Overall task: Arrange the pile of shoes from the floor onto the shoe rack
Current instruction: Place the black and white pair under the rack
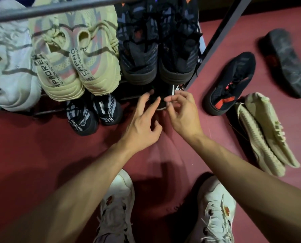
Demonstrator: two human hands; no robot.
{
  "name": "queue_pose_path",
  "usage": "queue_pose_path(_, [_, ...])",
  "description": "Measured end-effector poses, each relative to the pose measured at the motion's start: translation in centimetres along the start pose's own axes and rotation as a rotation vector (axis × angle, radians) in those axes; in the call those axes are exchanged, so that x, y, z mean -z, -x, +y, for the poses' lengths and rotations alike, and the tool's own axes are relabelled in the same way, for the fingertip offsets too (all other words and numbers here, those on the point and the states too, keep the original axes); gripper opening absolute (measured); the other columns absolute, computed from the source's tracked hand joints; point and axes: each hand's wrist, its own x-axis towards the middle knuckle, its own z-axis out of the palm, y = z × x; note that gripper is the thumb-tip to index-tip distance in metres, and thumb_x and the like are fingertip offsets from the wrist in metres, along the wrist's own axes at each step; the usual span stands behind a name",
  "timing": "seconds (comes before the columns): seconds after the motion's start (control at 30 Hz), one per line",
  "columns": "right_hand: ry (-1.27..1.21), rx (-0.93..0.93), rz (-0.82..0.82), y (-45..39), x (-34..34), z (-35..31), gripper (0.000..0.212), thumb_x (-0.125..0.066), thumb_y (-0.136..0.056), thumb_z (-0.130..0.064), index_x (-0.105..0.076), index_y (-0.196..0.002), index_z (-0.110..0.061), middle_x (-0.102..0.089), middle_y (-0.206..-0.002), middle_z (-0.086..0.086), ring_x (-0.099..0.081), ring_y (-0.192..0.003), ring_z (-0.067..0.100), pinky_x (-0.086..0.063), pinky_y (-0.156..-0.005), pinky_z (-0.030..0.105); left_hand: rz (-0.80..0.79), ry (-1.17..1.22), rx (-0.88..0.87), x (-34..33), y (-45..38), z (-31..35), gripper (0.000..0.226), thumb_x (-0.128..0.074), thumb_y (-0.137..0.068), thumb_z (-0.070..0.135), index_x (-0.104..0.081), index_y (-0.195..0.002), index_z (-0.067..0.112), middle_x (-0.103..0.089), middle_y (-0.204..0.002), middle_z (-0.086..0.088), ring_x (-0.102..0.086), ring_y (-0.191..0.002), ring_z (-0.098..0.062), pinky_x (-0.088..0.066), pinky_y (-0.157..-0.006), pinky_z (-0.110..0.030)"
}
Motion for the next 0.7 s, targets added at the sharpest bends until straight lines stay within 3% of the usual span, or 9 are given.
queue_pose_path(0.1, [0.002,-0.042,-0.073,1.1,0.9,1.0,0.026,-0.059,-0.095,-0.011,-0.068,-0.117,-0.022,-0.05,-0.12,0.001,-0.061,-0.092,0.002,-0.054,-0.092,0.027,-0.104,-0.067,0.011,-0.3,0.0,-0.6,0.069,-0.062,-0.079,0.011,-0.048,-0.146,0.008,-0.022,-0.161,-0.015,-0.028,-0.149,-0.029,-0.031,-0.12,-0.037])
queue_pose_path(0.27, [-0.029,0.036,-0.076,2.5,3.3,1.1,0.043,-0.056,-0.095,-0.004,-0.06,-0.134,-0.021,-0.049,-0.119,0.002,-0.062,-0.096,0.004,-0.05,-0.09,0.015,-0.041,-0.11,-0.031,0.2,2.2,-0.8,0.064,-0.061,-0.077,-0.002,-0.057,-0.139,0.014,-0.036,-0.153,-0.009,-0.043,-0.134,-0.029,-0.036,-0.114,-0.039])
queue_pose_path(0.37, [0.1,-0.004,0.021,1.6,5.7,2.7,0.04,-0.059,-0.094,-0.011,-0.058,-0.133,-0.02,-0.046,-0.12,0.0,-0.059,-0.096,0.007,-0.053,-0.089,0.022,-0.008,-0.107,-0.033,0.3,3.0,-0.4,0.062,-0.061,-0.075,-0.007,-0.062,-0.133,0.013,-0.043,-0.146,-0.01,-0.047,-0.126,-0.027,-0.037,-0.112,-0.036])
queue_pose_path(0.47, [0.365,0.014,0.088,0.3,8.7,4.5,0.042,-0.061,-0.088,-0.018,-0.058,-0.129,-0.016,-0.047,-0.125,0.009,-0.052,-0.11,0.022,-0.045,-0.104,0.036,-0.002,-0.09,-0.025,0.4,2.8,0.4,0.06,-0.06,-0.074,-0.008,-0.063,-0.129,0.014,-0.044,-0.141,-0.009,-0.048,-0.12,-0.025,-0.037,-0.11,-0.031])
queue_pose_path(0.57, [0.608,-0.046,0.074,-1.0,10.9,5.9,0.047,-0.062,-0.082,-0.025,-0.057,-0.128,-0.016,-0.043,-0.134,0.021,-0.043,-0.118,0.042,-0.034,-0.107,0.044,-0.007,-0.062,-0.032,0.3,2.0,1.8,0.058,-0.059,-0.074,-0.008,-0.064,-0.127,0.015,-0.045,-0.137,-0.007,-0.048,-0.121,-0.022,-0.033,-0.111,-0.024])
queue_pose_path(0.7, [0.744,-0.141,0.002,-2.0,13.2,7.7,0.05,-0.063,-0.083,-0.031,-0.058,-0.131,-0.015,-0.045,-0.137,0.026,-0.046,-0.116,0.048,-0.036,-0.104,0.047,-0.031,-0.05,-0.07,-0.3,1.5,3.1,0.056,-0.06,-0.074,-0.01,-0.065,-0.124,0.014,-0.046,-0.133,-0.008,-0.05,-0.118,-0.02,-0.026,-0.109,-0.014])
